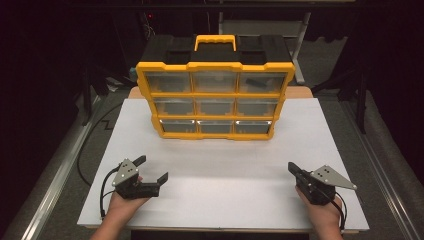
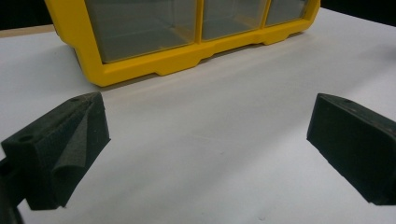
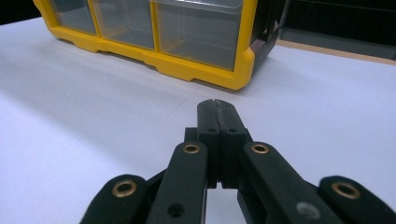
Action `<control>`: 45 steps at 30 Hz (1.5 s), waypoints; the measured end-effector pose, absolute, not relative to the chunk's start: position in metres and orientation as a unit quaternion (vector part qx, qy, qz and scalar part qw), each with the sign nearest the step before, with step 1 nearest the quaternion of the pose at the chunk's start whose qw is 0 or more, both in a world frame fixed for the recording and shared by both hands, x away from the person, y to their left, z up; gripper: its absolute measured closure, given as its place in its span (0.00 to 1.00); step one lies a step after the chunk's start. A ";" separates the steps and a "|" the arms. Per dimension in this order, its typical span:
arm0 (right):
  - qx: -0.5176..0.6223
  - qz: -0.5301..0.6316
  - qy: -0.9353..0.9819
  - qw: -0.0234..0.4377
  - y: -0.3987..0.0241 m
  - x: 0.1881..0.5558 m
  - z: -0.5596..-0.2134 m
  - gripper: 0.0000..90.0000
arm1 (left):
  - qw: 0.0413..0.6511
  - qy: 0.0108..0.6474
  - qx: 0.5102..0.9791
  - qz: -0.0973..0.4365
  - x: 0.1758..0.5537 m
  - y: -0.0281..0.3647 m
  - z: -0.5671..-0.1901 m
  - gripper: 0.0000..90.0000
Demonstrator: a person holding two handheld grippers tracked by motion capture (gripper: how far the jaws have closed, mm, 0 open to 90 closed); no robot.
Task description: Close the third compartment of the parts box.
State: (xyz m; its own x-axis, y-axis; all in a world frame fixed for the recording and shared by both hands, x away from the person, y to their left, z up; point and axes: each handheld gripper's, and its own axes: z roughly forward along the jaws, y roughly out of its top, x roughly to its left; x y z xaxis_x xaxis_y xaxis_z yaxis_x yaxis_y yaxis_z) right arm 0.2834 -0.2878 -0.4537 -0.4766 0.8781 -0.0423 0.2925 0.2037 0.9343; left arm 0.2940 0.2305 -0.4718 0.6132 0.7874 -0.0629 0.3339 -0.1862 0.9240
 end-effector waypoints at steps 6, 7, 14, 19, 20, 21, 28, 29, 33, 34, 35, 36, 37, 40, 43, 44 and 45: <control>0.407 0.474 0.719 0.305 -0.285 0.286 -0.455 1.00 | 0.510 0.378 0.740 0.220 0.294 0.229 -0.471 0.00; 0.406 0.474 0.719 0.306 -0.284 0.286 -0.455 1.00 | 0.509 0.379 0.740 0.220 0.294 0.229 -0.471 0.00; 0.418 0.466 0.721 0.297 -0.280 0.288 -0.456 0.77 | 0.506 0.378 0.744 0.218 0.292 0.231 -0.472 0.00; 0.417 0.462 0.736 0.268 -0.278 0.294 -0.459 0.48 | 0.506 0.379 0.743 0.219 0.292 0.232 -0.471 0.00; 0.418 0.460 0.736 0.269 -0.278 0.294 -0.459 0.43 | 0.508 0.378 0.742 0.220 0.291 0.232 -0.471 0.00; 0.417 0.460 0.735 0.272 -0.278 0.294 -0.460 0.36 | 0.508 0.378 0.742 0.220 0.291 0.232 -0.471 0.00; 0.419 0.483 0.713 0.287 -0.285 0.289 -0.455 0.03 | 0.503 0.379 0.743 0.225 0.292 0.233 -0.472 0.00; 0.423 0.483 0.710 0.290 -0.287 0.288 -0.453 0.00 | 0.504 0.380 0.742 0.226 0.292 0.234 -0.471 0.00; 0.425 0.503 0.689 0.304 -0.297 0.278 -0.447 0.00 | 0.501 0.385 0.742 0.225 0.292 0.235 -0.472 0.00; 0.423 0.509 0.683 0.308 -0.298 0.276 -0.446 0.00 | 0.498 0.383 0.744 0.225 0.292 0.234 -0.472 0.00; 0.422 0.513 0.680 0.312 -0.299 0.275 -0.446 0.00 | 0.499 0.383 0.744 0.226 0.292 0.233 -0.473 0.00; 0.421 0.515 0.679 0.311 -0.298 0.276 -0.446 0.00 | 0.501 0.383 0.742 0.226 0.292 0.233 -0.473 0.00; 0.421 0.513 0.681 0.310 -0.297 0.277 -0.447 0.00 | 0.502 0.384 0.741 0.227 0.292 0.233 -0.472 0.00; 0.419 0.508 0.689 0.304 -0.294 0.280 -0.452 0.00 | 0.503 0.384 0.739 0.228 0.291 0.234 -0.471 0.00; 0.415 0.506 0.693 0.302 -0.292 0.280 -0.453 0.00 | 0.503 0.385 0.739 0.228 0.291 0.234 -0.472 0.00; 0.416 0.507 0.693 0.300 -0.292 0.281 -0.454 0.00 | 0.504 0.384 0.739 0.229 0.291 0.234 -0.471 0.00; 0.416 0.505 0.694 0.300 -0.292 0.281 -0.455 0.00 | 0.504 0.384 0.739 0.229 0.291 0.234 -0.471 0.00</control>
State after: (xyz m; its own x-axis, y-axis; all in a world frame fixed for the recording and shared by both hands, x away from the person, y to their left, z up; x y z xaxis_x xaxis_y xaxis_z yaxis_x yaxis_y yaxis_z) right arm 0.2808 -0.2923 -0.4545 -0.4726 0.8813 0.0035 0.2745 0.1434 0.9508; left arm 0.2908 0.2340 -0.4713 0.6006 0.7981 -0.0480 0.3362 -0.1976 0.9209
